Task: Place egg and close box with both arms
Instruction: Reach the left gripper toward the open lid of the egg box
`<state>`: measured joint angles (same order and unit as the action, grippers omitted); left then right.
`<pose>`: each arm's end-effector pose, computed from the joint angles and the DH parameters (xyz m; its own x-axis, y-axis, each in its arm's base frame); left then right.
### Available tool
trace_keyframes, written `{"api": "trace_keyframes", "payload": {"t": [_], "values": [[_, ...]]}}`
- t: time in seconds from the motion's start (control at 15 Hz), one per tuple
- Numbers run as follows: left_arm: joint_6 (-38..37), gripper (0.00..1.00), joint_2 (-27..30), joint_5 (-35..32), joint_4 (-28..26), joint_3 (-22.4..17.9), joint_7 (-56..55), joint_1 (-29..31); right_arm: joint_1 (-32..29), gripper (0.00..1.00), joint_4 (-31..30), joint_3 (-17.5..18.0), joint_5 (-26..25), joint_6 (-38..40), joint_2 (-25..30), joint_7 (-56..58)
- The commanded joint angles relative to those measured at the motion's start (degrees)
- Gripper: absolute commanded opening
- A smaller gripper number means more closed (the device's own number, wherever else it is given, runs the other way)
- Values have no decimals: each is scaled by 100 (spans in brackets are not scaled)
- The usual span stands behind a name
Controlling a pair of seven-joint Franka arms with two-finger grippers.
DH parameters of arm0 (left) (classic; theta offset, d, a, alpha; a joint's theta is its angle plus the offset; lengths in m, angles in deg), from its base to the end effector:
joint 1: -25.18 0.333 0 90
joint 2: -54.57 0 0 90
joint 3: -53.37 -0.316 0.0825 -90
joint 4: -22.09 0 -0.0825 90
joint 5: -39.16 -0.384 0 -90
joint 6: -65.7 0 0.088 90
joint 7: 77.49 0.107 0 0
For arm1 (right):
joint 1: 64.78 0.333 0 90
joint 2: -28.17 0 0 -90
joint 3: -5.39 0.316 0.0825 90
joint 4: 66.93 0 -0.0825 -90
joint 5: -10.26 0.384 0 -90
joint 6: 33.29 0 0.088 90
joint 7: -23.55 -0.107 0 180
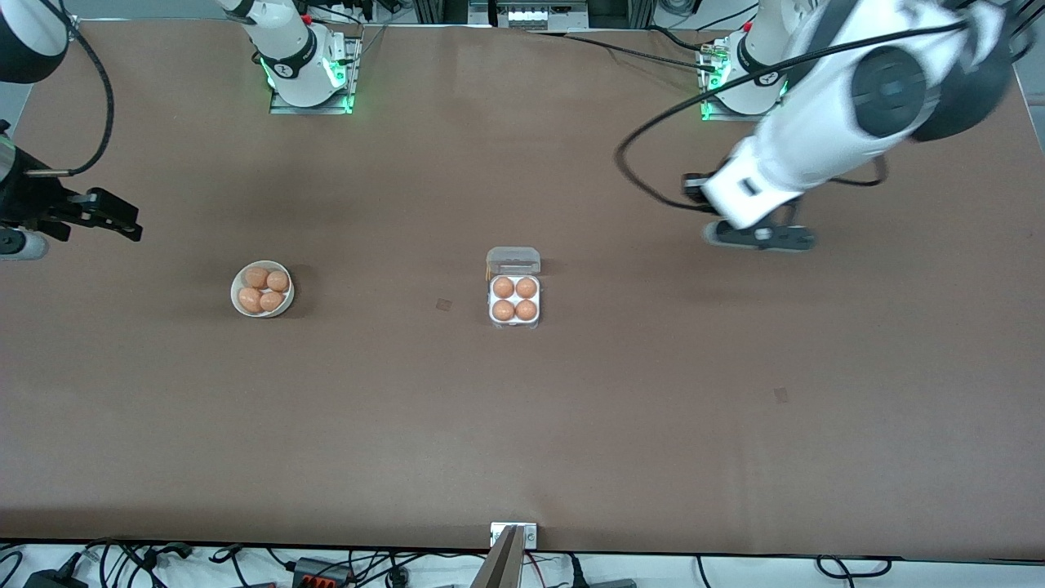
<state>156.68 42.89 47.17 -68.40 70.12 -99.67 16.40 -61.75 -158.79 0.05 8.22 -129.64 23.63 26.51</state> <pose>0.5427 -0.2602 0.5100 0.9679 -0.0550 -0.2453 -0.0287 -0.9936 0.1095 0.5854 -0.0251 0.5739 0.9999 0.0155 -0.0028 0.0156 -0.9990 0.0426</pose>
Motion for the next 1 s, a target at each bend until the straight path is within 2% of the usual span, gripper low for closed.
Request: {"api": "trace_keyframes", "payload": {"t": [0.0,0.13,0.27,0.47,0.67,0.93], "values": [[268,0,-659,174,419,-22,-575,-379,-206,100,-8,104,108,-24,85,90],[962,0,-748,350,296,-22,-709,-650,-276,100,-8,139,117,-33,85,90],[1175,0,-1072,289,366,-22,-1103,-984,-443,100,-8,331,143,-59,76,90],[1799,0,-1547,342,383,-14,-1332,-1248,-444,100,-8,350,143,-59,76,82],[2361,0,-2083,289,392,-31,-1474,-1758,-426,100,-8,341,143,-50,76,55],[2530,0,-2348,271,357,-31,-1413,-1864,-408,100,-16,341,152,-50,50,46]]}}
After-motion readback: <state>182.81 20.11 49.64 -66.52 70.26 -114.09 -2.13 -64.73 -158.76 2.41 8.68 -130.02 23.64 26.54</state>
